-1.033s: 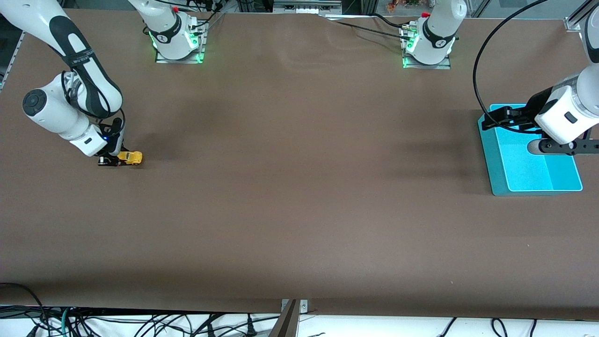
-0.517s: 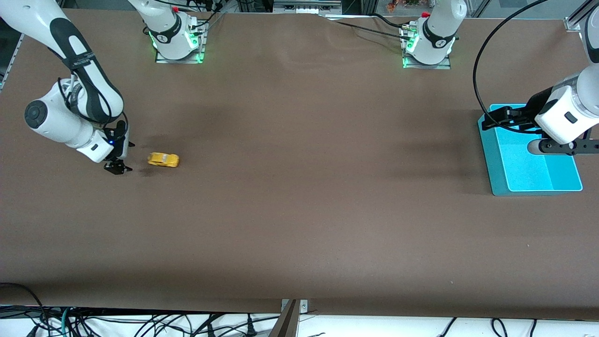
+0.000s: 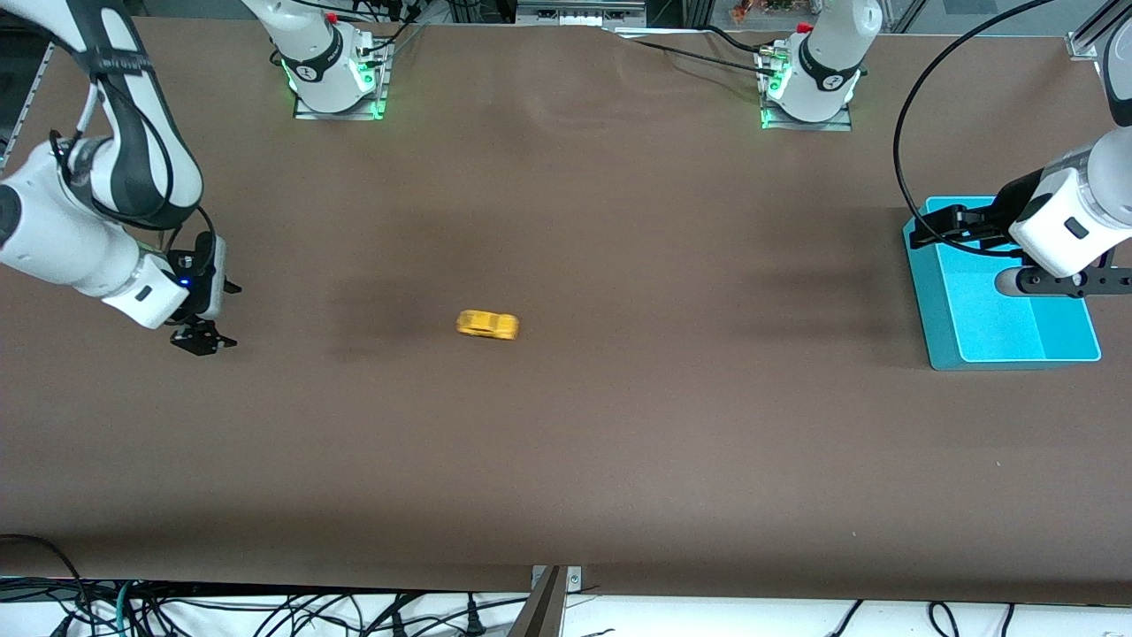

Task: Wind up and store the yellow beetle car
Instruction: 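Release the car with the right gripper and withdraw it, then move the left gripper from the bin down to the rolling car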

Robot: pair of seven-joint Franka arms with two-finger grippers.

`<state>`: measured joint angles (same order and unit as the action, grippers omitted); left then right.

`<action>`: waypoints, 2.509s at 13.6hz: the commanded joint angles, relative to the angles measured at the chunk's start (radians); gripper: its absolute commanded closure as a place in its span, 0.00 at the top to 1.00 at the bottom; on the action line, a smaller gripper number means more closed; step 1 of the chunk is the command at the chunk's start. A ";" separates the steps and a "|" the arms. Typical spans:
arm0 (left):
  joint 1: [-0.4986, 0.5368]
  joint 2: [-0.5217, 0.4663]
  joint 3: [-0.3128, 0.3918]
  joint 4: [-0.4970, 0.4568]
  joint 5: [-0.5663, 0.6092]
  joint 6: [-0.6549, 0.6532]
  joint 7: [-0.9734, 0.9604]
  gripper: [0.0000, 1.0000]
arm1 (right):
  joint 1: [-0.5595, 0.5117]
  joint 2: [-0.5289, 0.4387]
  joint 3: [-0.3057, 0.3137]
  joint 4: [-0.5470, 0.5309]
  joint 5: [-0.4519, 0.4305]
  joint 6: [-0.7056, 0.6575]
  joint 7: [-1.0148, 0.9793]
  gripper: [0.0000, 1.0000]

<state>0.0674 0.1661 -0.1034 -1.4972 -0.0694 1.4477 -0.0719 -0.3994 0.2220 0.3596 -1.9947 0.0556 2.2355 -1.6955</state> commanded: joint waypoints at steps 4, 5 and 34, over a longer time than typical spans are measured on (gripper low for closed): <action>0.000 0.023 -0.001 0.025 0.011 -0.027 0.021 1.00 | -0.001 -0.150 0.004 0.002 -0.002 -0.089 0.313 1.00; -0.003 0.021 -0.004 0.025 0.011 -0.041 0.021 1.00 | 0.001 -0.164 0.005 0.004 -0.003 -0.108 0.386 1.00; 0.184 0.252 -0.108 -0.448 0.258 0.947 1.497 1.00 | 0.143 -0.266 -0.091 0.191 -0.020 -0.507 1.468 1.00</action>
<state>0.2332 0.3871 -0.2103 -1.9526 0.1603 2.3617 1.3724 -0.2711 -0.0475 0.2766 -1.8241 0.0526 1.7417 -0.2421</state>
